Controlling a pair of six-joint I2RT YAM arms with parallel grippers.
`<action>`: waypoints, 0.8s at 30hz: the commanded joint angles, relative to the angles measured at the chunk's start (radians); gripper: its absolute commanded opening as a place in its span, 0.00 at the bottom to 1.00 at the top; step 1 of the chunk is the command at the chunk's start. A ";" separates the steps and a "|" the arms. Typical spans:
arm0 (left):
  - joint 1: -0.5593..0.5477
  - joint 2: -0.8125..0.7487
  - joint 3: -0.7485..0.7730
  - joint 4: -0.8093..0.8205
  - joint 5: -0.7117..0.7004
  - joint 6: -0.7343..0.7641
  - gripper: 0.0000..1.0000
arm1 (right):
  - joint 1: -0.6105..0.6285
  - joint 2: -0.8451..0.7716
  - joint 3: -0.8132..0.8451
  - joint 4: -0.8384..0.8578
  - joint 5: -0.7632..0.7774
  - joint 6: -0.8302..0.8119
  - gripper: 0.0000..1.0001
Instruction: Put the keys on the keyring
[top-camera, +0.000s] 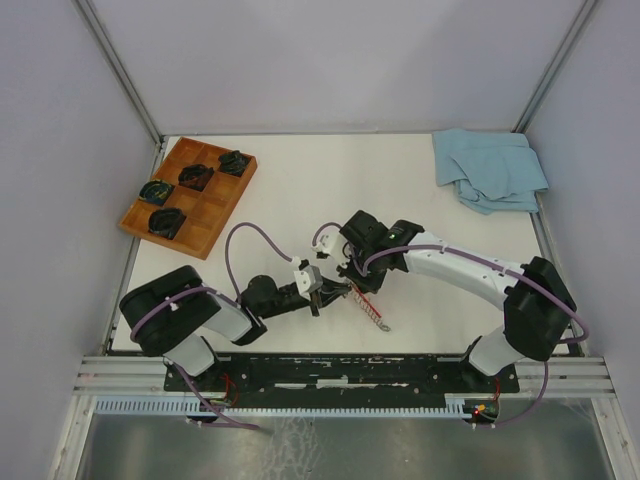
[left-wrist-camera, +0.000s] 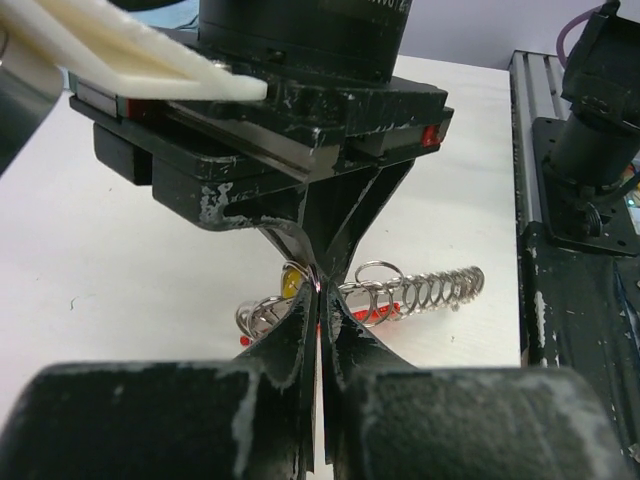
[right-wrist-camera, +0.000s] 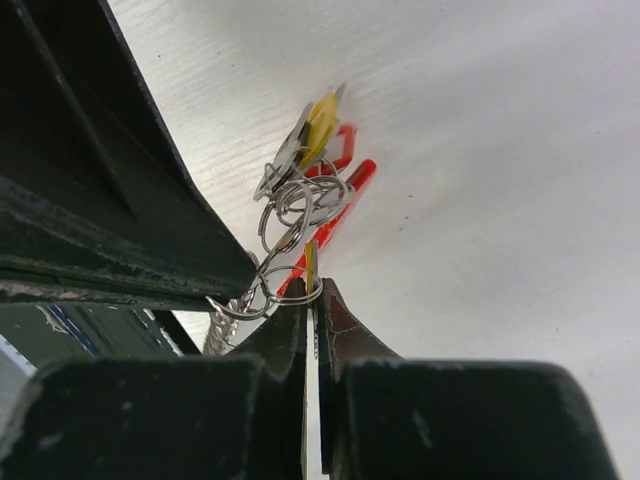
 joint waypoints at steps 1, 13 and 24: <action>-0.015 -0.031 -0.013 0.109 -0.040 0.045 0.03 | -0.017 -0.051 0.047 -0.023 0.062 -0.035 0.01; -0.012 -0.028 -0.038 0.160 -0.065 0.056 0.03 | -0.047 -0.139 0.022 -0.047 0.063 -0.021 0.01; -0.017 -0.106 0.003 0.029 0.074 0.120 0.03 | -0.047 -0.054 0.079 -0.020 -0.052 0.006 0.01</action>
